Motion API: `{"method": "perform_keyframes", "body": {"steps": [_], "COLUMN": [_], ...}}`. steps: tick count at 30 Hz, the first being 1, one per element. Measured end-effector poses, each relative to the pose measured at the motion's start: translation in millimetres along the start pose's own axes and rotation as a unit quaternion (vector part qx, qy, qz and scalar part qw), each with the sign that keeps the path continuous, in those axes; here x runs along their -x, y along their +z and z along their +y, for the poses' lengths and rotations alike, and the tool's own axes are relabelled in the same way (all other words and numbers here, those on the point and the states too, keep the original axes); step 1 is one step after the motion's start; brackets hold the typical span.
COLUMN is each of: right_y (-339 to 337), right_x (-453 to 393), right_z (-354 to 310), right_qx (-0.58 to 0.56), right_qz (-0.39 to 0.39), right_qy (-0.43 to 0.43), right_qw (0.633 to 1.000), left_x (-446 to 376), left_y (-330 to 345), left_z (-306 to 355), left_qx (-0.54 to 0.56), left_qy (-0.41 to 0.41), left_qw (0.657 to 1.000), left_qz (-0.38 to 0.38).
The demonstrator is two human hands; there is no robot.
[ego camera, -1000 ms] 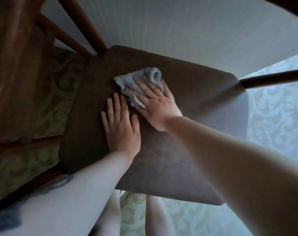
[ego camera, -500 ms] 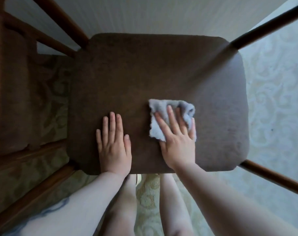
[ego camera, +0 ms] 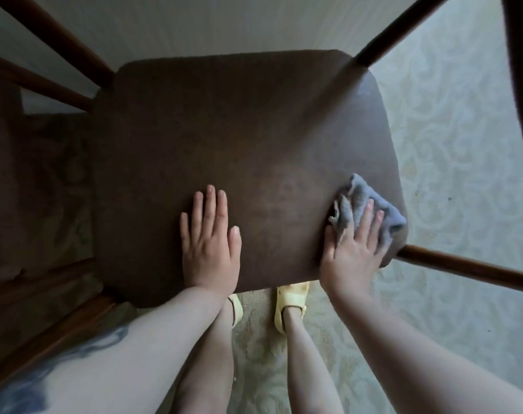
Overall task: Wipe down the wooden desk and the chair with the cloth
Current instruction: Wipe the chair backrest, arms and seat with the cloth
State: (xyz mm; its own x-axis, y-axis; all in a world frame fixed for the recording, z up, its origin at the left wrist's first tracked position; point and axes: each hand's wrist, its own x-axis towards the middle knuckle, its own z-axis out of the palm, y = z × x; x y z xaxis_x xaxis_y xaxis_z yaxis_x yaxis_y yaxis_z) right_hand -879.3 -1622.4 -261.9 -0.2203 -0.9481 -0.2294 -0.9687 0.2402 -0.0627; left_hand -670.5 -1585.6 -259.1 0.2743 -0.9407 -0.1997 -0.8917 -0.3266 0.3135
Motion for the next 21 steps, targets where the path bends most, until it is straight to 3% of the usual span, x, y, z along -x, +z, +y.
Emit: {"method": "perform_keyframes", "body": {"steps": [2, 3, 6, 7, 8, 9, 11, 12, 13, 14, 16, 18, 19, 21], "right_y": [4.2, 4.9, 0.4, -2.2, -4.3, -8.6, -16.0, -16.5, -15.3, -14.3, -15.5, -18.2, -21.1, -28.2], "right_x": [21.4, 32.1, 29.7, 9.4, -10.0, -26.5, -39.0, -34.8, -25.4, -15.7, -10.7, -40.0, -59.6, -89.3], "right_z": [-14.9, -24.9, -29.2, -17.0, -1.2, 13.4, 33.9, 32.7, 25.3, 15.1, -0.4, -0.6, 4.0, 20.2], "right_qx": [-0.01, -0.012, -0.013, -0.001, 0.019, 0.028, -0.017, -0.033, -0.032, -0.022, -0.011, 0.023, 0.028, 0.01], "right_qz": [0.001, -0.001, -0.05, -0.056, -0.052, -0.047, -0.031, -0.032, -0.036, -0.036, -0.055, -0.085, -0.084, -0.064], "right_qy": [0.032, -0.006, -0.293, -0.348, -0.338, -0.257, -0.005, 0.074, 0.093, 0.053, -0.162, -0.365, -0.384, -0.239], "right_qw": [0.999, 1.0, 0.955, 0.936, 0.939, 0.965, 0.999, 0.996, 0.994, 0.998, 0.985, 0.927, 0.919, 0.969], "left_x": [1.1, 3.3, 7.7, 7.6, 7.1, 5.6, 0.5, -2.0, -2.8, -4.2, -5.2, -8.9, -10.8, -14.4], "left_y": [6.7, 10.4, 16.9, 18.2, 19.3, 19.0, 17.8, 18.7, 20.0, 21.9, 25.8, 27.8, 28.3, 28.8], "left_z": [13.6, 22.3, 47.5, 55.3, 62.2, 68.0, 77.8, 83.3, 88.0, 92.2, 100.2, 106.7, 108.4, 110.0], "left_qx": [0.013, 0.017, 0.014, 0.014, 0.019, 0.026, 0.036, 0.038, 0.038, 0.039, 0.033, 0.028, 0.026, 0.021], "left_qy": [0.007, 0.012, 0.033, 0.038, 0.037, 0.033, 0.032, 0.041, 0.049, 0.054, 0.052, 0.031, 0.027, 0.046], "left_qw": [1.0, 1.0, 0.999, 0.999, 0.999, 0.999, 0.999, 0.998, 0.998, 0.998, 0.998, 0.999, 0.999, 0.998], "left_qz": [-0.006, -0.01, -0.015, -0.015, -0.014, -0.012, -0.01, -0.011, -0.013, -0.013, -0.015, -0.015, -0.017, -0.031]}}
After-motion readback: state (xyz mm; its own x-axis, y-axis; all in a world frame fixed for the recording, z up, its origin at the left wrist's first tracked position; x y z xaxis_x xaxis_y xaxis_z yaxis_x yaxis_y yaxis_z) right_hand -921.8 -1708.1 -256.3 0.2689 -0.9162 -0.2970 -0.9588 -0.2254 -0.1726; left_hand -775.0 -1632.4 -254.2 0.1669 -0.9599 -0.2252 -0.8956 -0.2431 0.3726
